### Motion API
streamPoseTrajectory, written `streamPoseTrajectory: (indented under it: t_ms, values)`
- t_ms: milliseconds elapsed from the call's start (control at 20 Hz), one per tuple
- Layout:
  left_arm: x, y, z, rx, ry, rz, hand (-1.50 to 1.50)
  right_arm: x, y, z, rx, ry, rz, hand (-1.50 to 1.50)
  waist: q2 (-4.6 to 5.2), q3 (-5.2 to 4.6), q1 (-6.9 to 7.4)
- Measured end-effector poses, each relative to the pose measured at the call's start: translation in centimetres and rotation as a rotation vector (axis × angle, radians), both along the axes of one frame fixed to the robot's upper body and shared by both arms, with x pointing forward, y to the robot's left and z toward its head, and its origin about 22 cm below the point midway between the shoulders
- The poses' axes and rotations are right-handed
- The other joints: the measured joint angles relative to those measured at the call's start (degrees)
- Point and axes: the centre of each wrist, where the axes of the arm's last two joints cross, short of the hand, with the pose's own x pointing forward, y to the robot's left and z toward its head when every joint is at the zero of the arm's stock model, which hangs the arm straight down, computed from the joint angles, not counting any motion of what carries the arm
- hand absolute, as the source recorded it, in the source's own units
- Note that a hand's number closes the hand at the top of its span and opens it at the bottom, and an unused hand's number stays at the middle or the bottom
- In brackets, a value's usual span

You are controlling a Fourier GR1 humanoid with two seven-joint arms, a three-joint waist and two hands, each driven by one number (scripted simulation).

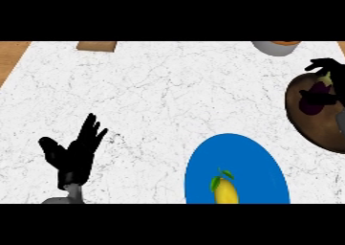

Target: Pick the eggplant from the plate and place it in the pan

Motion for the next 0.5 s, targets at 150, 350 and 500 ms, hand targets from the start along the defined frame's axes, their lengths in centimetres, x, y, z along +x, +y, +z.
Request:
streamPoseTrajectory:
  t_ms: [150, 350, 500]
  values:
    - [0.05, -0.36, 0.03, 0.000, -0.001, 0.001, 0.00, 0.34, 0.01, -0.40, 0.027, -0.020, 0.020, -1.50, 0.16, 0.11, 0.32]
    - [0.00, -0.49, 0.10, 0.001, 0.000, 0.004, 0.00, 0.72, 0.06, -0.41, 0.201, -0.077, 0.073, -1.50, 0.19, 0.25, 0.23]
    - [-0.15, -0.11, 0.03, 0.000, 0.000, 0.005, 0.00, 1.02, -0.21, 0.12, 0.386, -0.131, 0.118, -1.50, 0.10, 0.26, -0.04]
